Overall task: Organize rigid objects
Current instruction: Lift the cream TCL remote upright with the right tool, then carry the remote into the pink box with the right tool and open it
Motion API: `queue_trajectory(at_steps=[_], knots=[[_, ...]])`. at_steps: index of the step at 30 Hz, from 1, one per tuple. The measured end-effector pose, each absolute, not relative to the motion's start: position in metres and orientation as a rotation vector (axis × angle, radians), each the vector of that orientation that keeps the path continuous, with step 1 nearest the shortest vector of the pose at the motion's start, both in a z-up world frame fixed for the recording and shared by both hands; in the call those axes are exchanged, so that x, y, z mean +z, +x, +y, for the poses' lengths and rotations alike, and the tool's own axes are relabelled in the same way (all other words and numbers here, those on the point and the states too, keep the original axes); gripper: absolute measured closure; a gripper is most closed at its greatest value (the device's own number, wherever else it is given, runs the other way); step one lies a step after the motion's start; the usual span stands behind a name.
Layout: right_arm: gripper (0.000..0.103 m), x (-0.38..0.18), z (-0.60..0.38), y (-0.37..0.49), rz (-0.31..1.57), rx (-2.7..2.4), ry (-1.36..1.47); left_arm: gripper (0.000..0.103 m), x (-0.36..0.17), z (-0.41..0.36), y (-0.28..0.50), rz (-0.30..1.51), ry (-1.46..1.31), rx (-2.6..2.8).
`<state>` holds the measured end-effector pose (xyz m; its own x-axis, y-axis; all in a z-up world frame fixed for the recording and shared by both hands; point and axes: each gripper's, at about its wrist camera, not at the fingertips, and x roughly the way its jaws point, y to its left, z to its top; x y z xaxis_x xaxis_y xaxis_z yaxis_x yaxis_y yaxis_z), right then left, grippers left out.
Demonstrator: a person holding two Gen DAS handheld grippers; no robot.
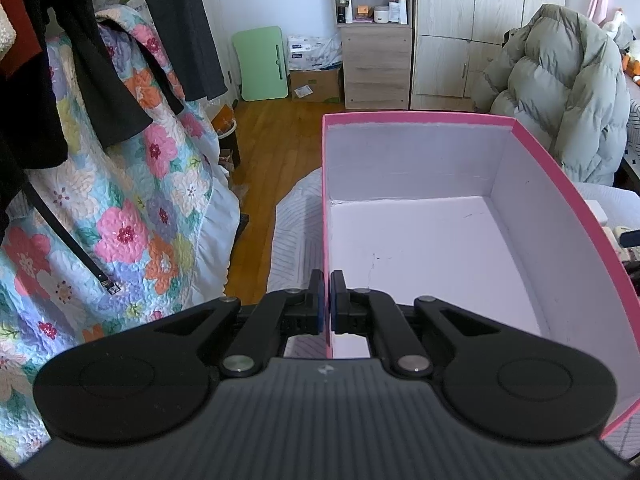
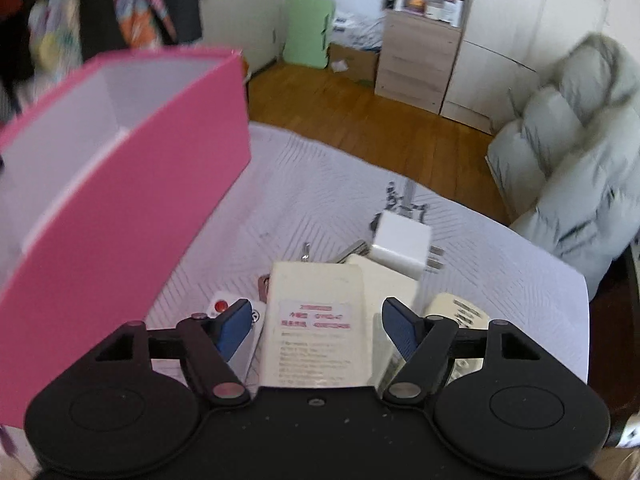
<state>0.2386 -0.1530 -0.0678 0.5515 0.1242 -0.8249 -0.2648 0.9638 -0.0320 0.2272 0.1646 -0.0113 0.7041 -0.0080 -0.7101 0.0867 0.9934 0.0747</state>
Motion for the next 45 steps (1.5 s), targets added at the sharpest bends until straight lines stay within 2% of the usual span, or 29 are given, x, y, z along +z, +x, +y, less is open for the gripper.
queue_trajectory(at_steps=[1,2,14,22,29,34,39,45], knots=[[0.030,-0.070,-0.151,0.240,0.958,0.225,-0.170,0.101,-0.011,0.164,0.227,0.788,0.108,-0.054],[0.042,-0.071,-0.150,0.241,0.951,0.219,-0.169,0.101,-0.011,0.164,0.227,0.786,0.112,-0.054],[0.042,-0.011,-0.190,0.196,0.776,0.223,0.115,0.101,-0.009,0.165,0.224,0.775,0.117,-0.069],[0.042,0.034,-0.174,0.169,0.640,0.278,0.068,0.101,-0.002,0.171,0.222,0.764,0.098,-0.093],[0.042,0.077,-0.133,0.181,0.533,0.458,0.066,0.101,-0.001,0.179,0.223,0.778,0.067,-0.118],[0.042,0.073,-0.085,0.224,0.649,0.658,0.141,0.101,0.000,0.184,0.224,0.783,0.033,-0.122],[0.042,0.026,-0.030,0.294,0.850,0.637,0.230,0.101,0.000,0.180,0.223,0.782,0.037,-0.112],[0.042,-0.009,0.012,0.321,0.879,0.571,0.231,0.101,0.000,0.182,0.223,0.785,0.012,-0.108]])
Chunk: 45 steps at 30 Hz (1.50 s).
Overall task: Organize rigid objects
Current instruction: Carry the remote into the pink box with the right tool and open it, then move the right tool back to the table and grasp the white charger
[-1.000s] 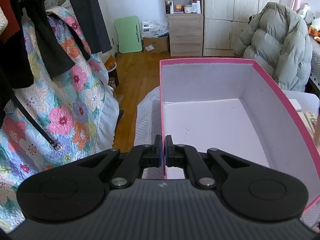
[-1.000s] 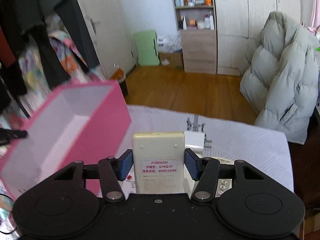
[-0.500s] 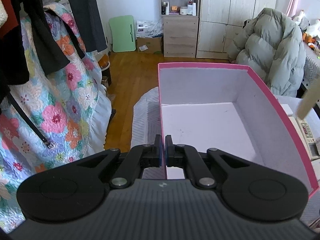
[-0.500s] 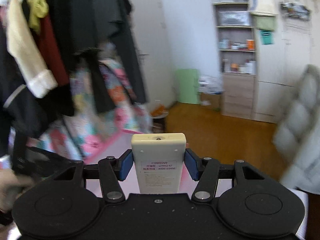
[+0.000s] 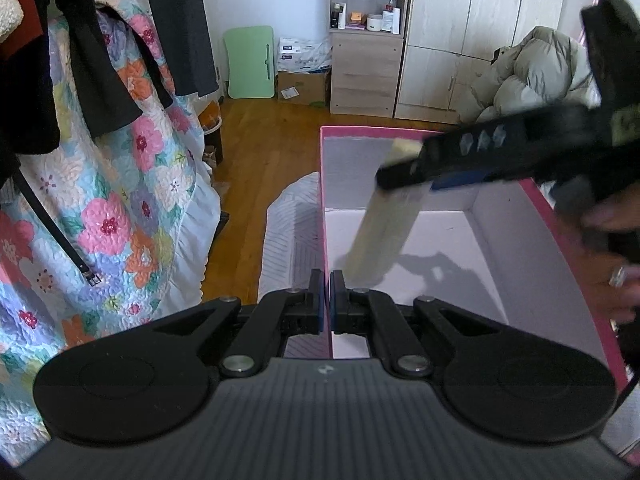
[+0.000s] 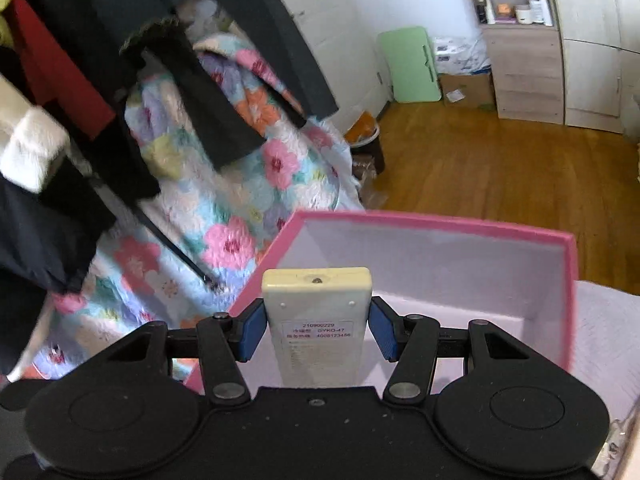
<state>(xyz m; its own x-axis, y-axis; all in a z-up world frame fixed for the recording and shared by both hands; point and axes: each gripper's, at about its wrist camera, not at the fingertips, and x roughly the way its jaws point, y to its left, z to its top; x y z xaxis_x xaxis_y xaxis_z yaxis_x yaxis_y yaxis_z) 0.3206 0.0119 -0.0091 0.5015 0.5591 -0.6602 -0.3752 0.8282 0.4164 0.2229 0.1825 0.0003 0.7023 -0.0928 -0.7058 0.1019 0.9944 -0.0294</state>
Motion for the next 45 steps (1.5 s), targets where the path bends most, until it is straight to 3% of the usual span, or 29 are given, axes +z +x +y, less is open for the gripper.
queue_trajectory(at_steps=[12,19,31,45], knots=[[0.042,-0.029,0.018,0.265,1.026,0.674,0.014,0.101,-0.001,0.185,0.220,0.767,0.010,-0.122],[0.042,-0.029,0.040,0.269,0.969,0.601,-0.151,0.101,-0.002,0.184,0.220,0.769,0.010,-0.119],[0.040,-0.045,0.014,0.289,1.217,0.855,0.167,0.101,-0.003,0.181,0.221,0.776,0.032,-0.101],[0.039,0.029,-0.108,0.209,0.859,0.757,0.148,0.101,-0.003,0.168,0.220,0.794,0.100,-0.077]])
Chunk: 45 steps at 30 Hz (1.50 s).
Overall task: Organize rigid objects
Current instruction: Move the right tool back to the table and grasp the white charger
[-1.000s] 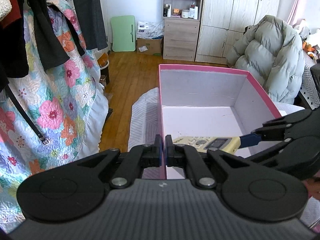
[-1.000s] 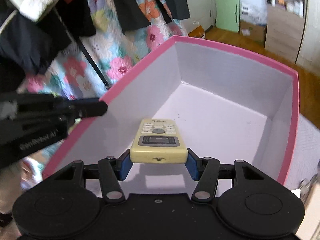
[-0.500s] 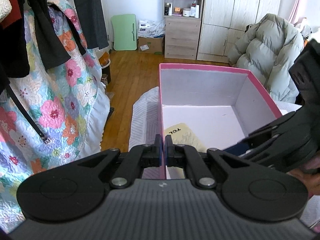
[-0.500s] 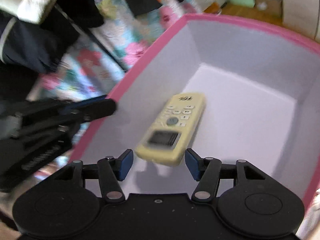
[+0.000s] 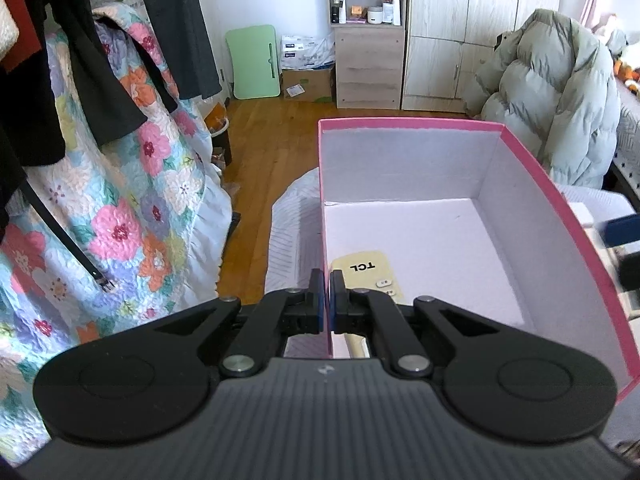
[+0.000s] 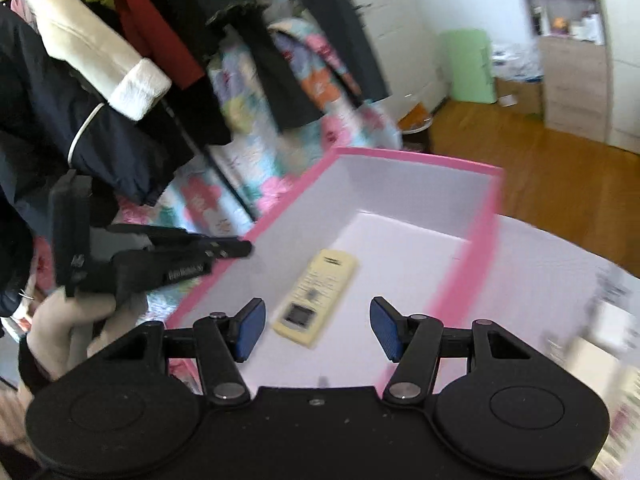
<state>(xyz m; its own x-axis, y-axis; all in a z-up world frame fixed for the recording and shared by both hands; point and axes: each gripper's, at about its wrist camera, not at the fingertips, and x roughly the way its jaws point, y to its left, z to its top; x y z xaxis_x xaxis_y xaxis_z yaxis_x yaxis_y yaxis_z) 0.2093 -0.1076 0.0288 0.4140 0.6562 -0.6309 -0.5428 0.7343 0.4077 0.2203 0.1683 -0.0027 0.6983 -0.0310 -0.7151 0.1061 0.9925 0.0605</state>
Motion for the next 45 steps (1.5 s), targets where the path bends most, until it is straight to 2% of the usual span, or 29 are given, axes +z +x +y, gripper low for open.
queue_trajectory(at_steps=[4,9,14,25,31,34,45], knots=[[0.039,0.025,-0.149,0.182,0.853,0.672,0.104,0.101,-0.003,0.156,0.215,0.783,0.187,-0.051],[0.039,-0.005,-0.162,0.152,0.917,0.613,0.018,0.100,-0.006,0.139,0.211,0.762,0.275,-0.011],[0.038,-0.034,-0.154,0.142,0.998,0.575,0.021,0.100,-0.004,0.141,0.209,0.757,0.250,-0.004],[0.030,-0.068,-0.109,0.122,0.932,0.413,-0.100,0.100,-0.005,0.149,0.212,0.778,0.223,-0.030],[0.030,-0.073,-0.101,0.127,0.886,0.357,-0.183,0.100,-0.007,0.147,0.211,0.777,0.229,-0.035],[0.038,-0.074,-0.096,0.124,0.855,0.364,-0.254,0.100,-0.006,0.147,0.211,0.778,0.225,-0.033],[0.038,-0.060,-0.114,0.124,0.834,0.378,-0.141,0.100,-0.005,0.149,0.212,0.788,0.221,-0.037]])
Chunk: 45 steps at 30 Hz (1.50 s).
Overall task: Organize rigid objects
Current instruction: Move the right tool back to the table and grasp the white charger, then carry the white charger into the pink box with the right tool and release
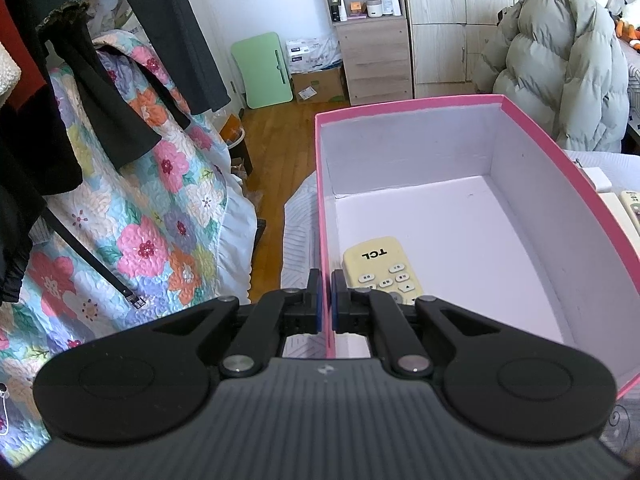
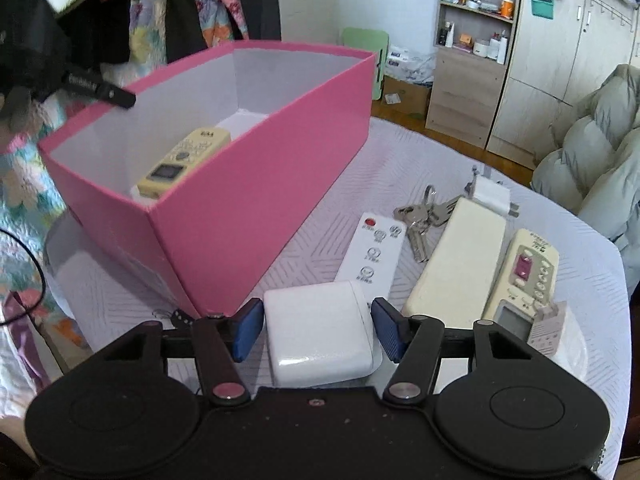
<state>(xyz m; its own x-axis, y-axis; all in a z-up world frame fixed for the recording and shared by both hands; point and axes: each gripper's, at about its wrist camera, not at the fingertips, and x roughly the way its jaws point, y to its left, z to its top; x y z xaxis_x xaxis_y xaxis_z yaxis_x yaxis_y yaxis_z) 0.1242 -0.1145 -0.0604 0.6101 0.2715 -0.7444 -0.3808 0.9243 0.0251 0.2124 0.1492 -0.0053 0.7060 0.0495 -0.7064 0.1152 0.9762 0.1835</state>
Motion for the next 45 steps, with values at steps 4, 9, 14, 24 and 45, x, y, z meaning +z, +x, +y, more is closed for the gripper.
queue_trajectory(at_steps=[4,9,14,24,45], knots=[[0.038,-0.051,-0.123,0.125,0.813,0.362,-0.111,0.100,-0.004,0.153,0.213,0.793,0.205,-0.041],[0.038,-0.030,-0.130,0.125,0.755,0.335,-0.123,0.099,-0.005,0.154,0.213,0.802,0.208,-0.043],[0.038,0.000,-0.132,0.128,0.689,0.334,-0.142,0.099,-0.007,0.154,0.211,0.809,0.205,-0.044],[0.038,0.050,-0.089,0.151,0.664,0.590,-0.149,0.100,-0.009,0.158,0.211,0.799,0.192,-0.047],[0.038,-0.052,0.036,0.305,1.302,0.515,-0.165,0.101,-0.014,0.167,0.215,0.811,0.109,-0.071]])
